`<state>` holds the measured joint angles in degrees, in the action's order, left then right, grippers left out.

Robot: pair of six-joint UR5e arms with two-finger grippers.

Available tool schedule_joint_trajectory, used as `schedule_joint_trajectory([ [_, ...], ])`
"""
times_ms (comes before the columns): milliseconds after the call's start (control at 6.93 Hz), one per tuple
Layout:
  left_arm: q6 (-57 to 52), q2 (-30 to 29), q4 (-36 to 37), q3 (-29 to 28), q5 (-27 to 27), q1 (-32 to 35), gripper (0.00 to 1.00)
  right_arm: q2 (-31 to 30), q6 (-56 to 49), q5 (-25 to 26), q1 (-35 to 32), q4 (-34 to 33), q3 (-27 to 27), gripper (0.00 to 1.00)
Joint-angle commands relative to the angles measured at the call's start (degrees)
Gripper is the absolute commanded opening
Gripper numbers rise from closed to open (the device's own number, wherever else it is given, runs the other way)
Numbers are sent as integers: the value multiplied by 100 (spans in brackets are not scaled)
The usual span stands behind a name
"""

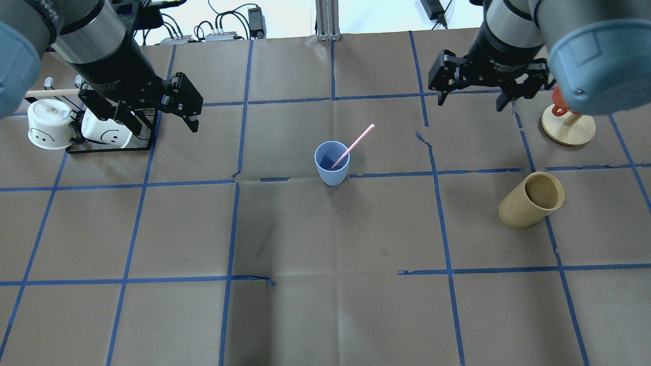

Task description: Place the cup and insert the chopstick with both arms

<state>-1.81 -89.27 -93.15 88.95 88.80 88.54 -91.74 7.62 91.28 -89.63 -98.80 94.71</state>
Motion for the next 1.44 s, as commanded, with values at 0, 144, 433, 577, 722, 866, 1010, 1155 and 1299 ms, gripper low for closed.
schedule_joint_trajectory([
  [0,14,6,7,17,-3,6,100,-238,-305,374,130,437,241,100],
  [144,14,6,7,9,-3,6,100,-256,-279,173,112,457,223,99],
  [433,14,6,-2,-26,6,6,100,-274,-243,-13,25,527,179,99],
  [577,14,6,-11,-27,6,6,100,-231,-234,-39,16,528,240,99],
  [722,14,6,-11,-35,6,-3,100,-204,-226,-196,7,511,145,99],
  [866,14,6,-19,-35,6,5,100,-195,-200,-241,7,510,153,99],
  [1010,14,6,-19,-35,6,6,100,-204,-199,-233,7,528,162,99],
  [1155,14,-3,-19,-53,6,6,100,-212,-208,-233,7,537,144,99],
  [1299,14,-3,-19,-53,6,6,100,-204,-199,-242,7,537,144,99],
])
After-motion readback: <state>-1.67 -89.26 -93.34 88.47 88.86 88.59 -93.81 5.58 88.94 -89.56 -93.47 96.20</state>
